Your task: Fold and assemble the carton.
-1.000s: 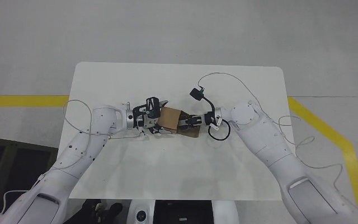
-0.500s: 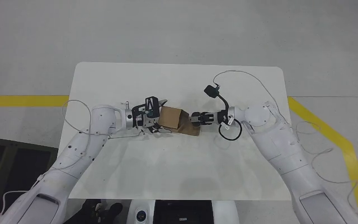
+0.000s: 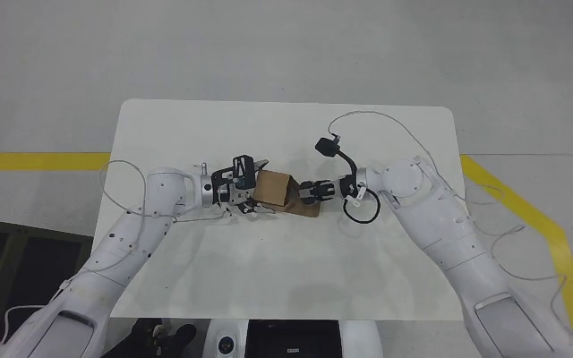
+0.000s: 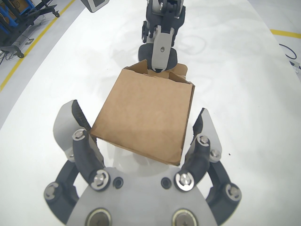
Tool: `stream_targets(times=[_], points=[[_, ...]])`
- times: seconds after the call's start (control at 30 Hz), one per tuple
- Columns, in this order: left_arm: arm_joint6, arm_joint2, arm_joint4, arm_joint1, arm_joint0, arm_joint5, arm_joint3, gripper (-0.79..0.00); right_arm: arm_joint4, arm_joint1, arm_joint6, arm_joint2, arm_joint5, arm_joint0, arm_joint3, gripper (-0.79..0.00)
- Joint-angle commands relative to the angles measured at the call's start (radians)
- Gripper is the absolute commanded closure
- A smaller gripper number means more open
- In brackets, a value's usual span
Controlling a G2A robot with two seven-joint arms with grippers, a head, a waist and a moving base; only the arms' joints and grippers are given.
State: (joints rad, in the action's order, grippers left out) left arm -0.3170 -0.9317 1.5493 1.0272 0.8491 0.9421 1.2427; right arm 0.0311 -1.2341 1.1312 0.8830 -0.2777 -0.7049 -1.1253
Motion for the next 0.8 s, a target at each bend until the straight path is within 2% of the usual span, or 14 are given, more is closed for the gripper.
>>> stream_targets(times=[0.0, 0.77], points=[[0.001, -0.002, 0.000, 0.000, -0.001, -0.001, -0.002, -0.785, -0.009, -0.005, 0.008, -0.012, -0.001, 0.007, 0.009, 0.000], [0.006, -0.014, 0.004, -0.002, 0.007, -0.006, 0.002, -0.785, -0.174, -0.103, -0.049, -0.152, -0.053, 0.095, 0.194, 0.000]])
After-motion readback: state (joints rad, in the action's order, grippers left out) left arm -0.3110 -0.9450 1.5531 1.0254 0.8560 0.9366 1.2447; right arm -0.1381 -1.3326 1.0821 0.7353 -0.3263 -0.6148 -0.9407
